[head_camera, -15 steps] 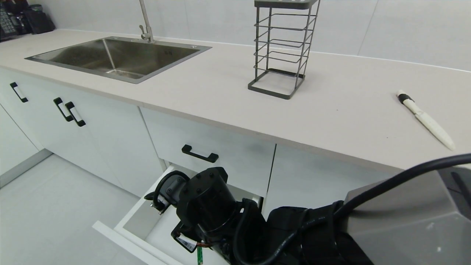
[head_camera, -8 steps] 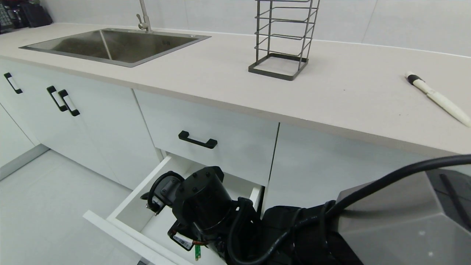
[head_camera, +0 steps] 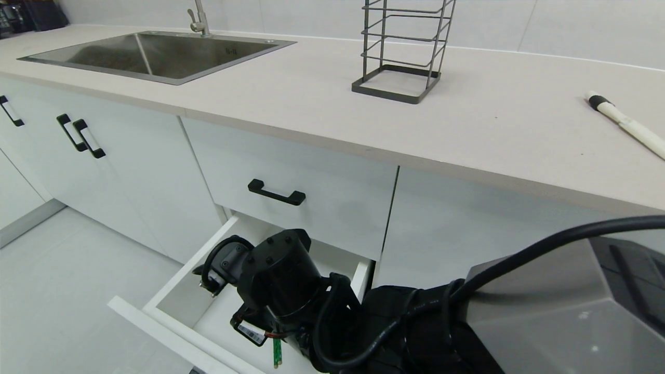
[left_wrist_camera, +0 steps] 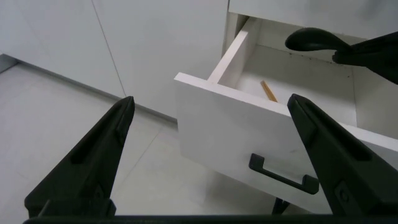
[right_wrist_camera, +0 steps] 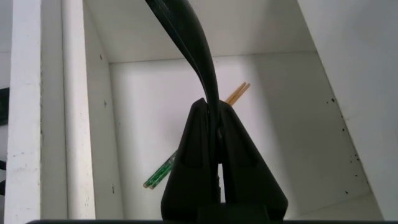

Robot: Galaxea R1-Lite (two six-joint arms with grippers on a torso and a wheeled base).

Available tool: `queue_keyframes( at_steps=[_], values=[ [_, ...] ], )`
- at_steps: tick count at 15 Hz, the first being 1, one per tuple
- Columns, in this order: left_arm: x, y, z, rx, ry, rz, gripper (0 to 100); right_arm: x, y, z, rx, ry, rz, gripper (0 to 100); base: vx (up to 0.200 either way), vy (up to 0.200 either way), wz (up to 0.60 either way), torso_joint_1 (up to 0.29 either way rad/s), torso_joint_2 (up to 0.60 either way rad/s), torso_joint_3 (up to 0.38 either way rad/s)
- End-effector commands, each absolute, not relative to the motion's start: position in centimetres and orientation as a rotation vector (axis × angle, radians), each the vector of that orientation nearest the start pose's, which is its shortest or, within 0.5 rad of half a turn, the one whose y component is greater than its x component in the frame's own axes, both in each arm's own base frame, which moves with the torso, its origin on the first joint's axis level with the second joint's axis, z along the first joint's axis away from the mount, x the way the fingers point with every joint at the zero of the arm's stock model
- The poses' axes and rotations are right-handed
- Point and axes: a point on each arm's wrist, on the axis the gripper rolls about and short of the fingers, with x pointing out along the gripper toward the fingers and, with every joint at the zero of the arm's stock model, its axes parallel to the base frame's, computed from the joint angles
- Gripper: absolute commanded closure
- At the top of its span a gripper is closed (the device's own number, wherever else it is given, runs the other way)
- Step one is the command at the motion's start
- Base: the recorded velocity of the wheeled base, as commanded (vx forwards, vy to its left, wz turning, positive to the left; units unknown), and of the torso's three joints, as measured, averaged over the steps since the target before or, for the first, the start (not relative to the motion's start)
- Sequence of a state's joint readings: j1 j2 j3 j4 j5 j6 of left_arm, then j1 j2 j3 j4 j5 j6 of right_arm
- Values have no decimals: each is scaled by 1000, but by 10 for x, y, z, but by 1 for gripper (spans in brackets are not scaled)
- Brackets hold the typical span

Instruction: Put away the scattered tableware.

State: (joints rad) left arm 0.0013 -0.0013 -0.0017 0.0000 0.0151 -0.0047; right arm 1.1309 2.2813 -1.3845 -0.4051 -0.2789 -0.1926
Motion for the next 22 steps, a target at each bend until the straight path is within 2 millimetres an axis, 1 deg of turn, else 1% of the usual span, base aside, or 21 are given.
queue_keyframes(
  at_steps=[1, 3, 4, 5, 6, 7, 12, 14, 16, 17, 19, 20, 22],
  values=[
    [-23, 0, 76, -6, -2, 17, 0, 202, 409, 85, -508, 309, 870, 100, 0, 0, 0, 0, 0, 0],
    [-23, 0, 76, -6, -2, 17, 0, 210, 408, 82, -503, 298, 856, 100, 0, 0, 0, 0, 0, 0],
    [-23, 0, 76, -6, -2, 17, 0, 219, 406, 83, -500, 269, 842, 100, 0, 0, 0, 0, 0, 0],
    [-23, 0, 76, -5, -2, 17, 0, 223, 408, 86, -475, 219, 838, 100, 0, 0, 0, 0, 0, 0],
    [-23, 0, 76, -6, -2, 17, 0, 231, 406, 89, -488, 186, 812, 100, 0, 0, 0, 0, 0, 0],
    [-23, 0, 76, -5, -2, 17, 0, 233, 405, 87, -520, 173, 811, 100, 0, 0, 0, 0, 0, 0],
    [-23, 0, 76, -5, -2, 17, 0, 235, 410, 72, -538, 193, 857, 100, 0, 0, 0, 0, 0, 0],
    [-23, 0, 76, -5, -2, 17, 0, 236, 412, 72, -547, 219, 859, 100, 0, 0, 0, 0, 0, 0],
    [-23, 0, 76, -5, -2, 17, 0, 239, 415, 76, -561, 239, 859, 100, 0, 0, 0, 0, 0, 0],
    [-23, 0, 76, -5, -2, 17, 0, 241, 419, 76, -563, 246, 859, 100, 0, 0, 0, 0, 0, 0],
    [-23, 0, 76, -5, -2, 17, 0, 246, 426, 69, -572, 263, 860, 100, 0, 0, 0, 0, 0, 0],
    [-23, 0, 76, -5, -2, 17, 0, 251, 428, 64, -584, 283, 854, 100, 0, 0, 0, 0, 0, 0],
    [-23, 0, 76, -6, -2, 17, 0, 257, 436, 64, -556, 290, 848, 100, 0, 0, 0, 0, 0, 0]
  ],
)
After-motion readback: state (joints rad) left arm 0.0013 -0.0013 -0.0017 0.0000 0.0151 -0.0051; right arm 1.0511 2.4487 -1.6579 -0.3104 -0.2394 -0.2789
